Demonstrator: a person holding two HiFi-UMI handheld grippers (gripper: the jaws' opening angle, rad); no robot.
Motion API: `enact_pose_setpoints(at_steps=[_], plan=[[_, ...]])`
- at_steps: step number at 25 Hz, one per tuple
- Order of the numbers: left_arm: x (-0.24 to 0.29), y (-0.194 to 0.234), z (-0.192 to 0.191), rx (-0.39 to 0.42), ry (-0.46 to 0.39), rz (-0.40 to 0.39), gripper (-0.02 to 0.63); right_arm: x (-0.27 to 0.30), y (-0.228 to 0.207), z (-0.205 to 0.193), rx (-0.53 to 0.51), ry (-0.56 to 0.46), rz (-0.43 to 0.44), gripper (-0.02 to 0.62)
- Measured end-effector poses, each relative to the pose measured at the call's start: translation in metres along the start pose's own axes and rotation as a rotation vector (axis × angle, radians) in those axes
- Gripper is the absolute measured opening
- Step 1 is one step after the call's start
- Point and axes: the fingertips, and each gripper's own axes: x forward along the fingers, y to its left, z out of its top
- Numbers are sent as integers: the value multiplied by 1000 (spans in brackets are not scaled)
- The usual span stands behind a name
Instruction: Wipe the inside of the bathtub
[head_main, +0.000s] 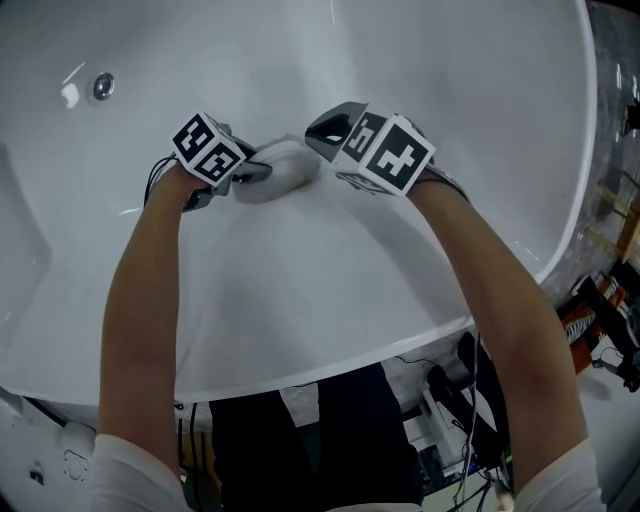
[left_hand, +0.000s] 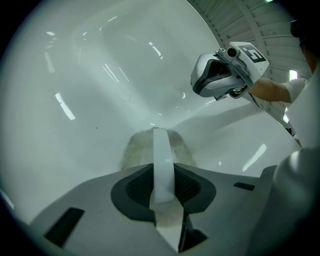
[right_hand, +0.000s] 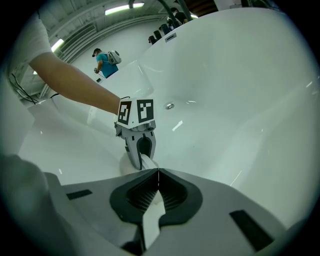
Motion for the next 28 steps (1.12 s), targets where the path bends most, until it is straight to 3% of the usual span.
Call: enact_pose_setpoints(at_steps=[14, 22, 28], plan=[[-31, 32, -53, -45, 39, 53, 100, 21, 8, 12, -13, 20, 11, 18], [-61, 38, -90, -66, 52, 58, 100, 56, 50, 53, -87, 31, 75, 20], [-72, 29, -111, -59, 56, 60, 100, 67, 75, 62, -111, 35, 92, 20]])
